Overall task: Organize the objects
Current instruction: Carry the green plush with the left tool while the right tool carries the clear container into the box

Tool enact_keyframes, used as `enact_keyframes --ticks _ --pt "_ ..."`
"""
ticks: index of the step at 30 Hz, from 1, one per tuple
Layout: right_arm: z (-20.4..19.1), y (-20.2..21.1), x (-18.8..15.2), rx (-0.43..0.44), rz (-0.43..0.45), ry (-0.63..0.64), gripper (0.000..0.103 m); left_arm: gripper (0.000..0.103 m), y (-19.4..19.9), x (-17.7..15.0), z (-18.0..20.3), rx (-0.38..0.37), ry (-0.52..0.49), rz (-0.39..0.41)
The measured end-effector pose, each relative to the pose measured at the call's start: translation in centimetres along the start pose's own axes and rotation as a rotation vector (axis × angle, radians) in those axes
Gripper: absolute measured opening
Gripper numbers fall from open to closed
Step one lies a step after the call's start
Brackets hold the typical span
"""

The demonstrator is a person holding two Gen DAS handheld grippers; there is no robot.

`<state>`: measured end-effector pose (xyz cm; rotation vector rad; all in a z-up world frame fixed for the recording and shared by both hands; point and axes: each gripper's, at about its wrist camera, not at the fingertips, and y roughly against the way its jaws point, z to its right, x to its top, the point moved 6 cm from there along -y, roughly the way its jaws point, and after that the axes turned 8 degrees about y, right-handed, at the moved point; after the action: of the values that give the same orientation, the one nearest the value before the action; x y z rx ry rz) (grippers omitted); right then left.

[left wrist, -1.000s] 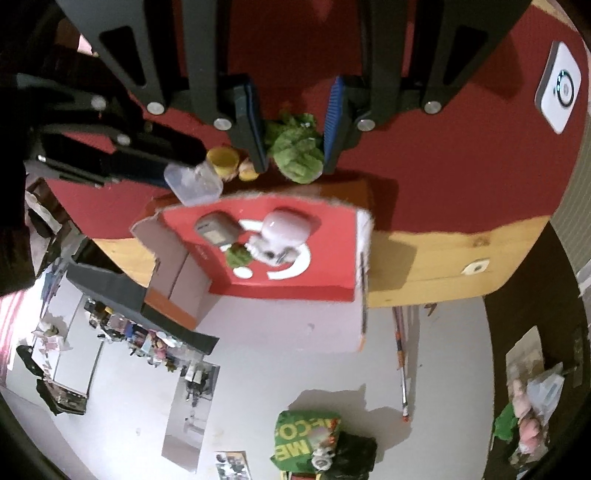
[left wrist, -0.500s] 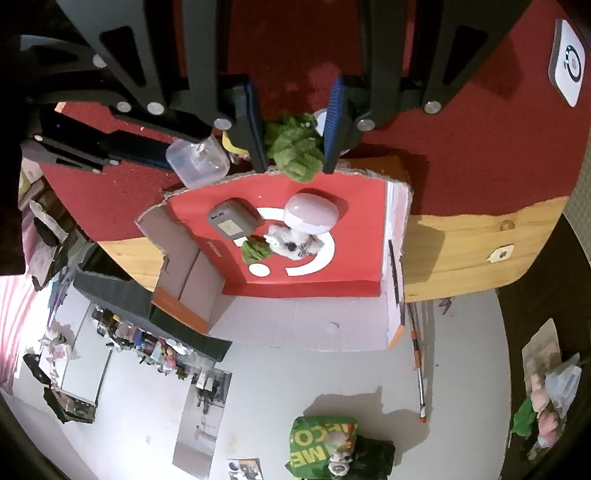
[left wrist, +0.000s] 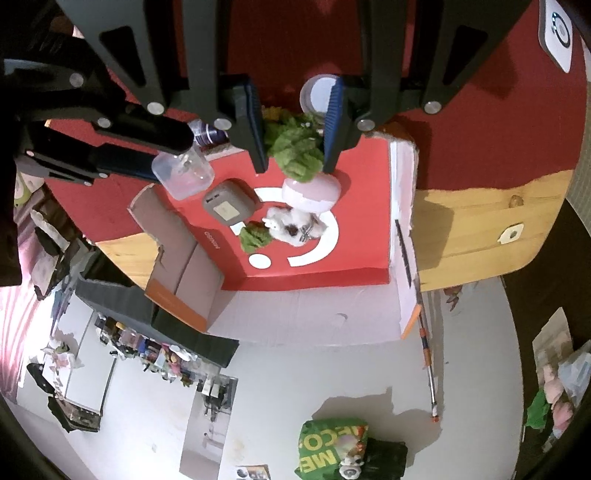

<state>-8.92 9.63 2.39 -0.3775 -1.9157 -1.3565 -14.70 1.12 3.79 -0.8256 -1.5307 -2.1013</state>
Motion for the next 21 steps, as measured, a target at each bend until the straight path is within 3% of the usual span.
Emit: enact_keyframes --ticks 7,14,21 --pt "1.3 -1.0 0.9 0.035 -0.04 -0.013 0.034 0.03 -1.4 0.8 0.0 0.001 -0.018 -0.038" --pt "3.1 -3.3 1.3 0.083 -0.137 -0.032 0.034 0.03 -3.3 1.0 -0.8 -0.006 -0.018 -0.123" --pt "3.6 -5.4 1.2 0.075 -0.216 -0.004 0.034 0.03 -5.1 0.7 -0.9 0.002 -0.049 -0.196"
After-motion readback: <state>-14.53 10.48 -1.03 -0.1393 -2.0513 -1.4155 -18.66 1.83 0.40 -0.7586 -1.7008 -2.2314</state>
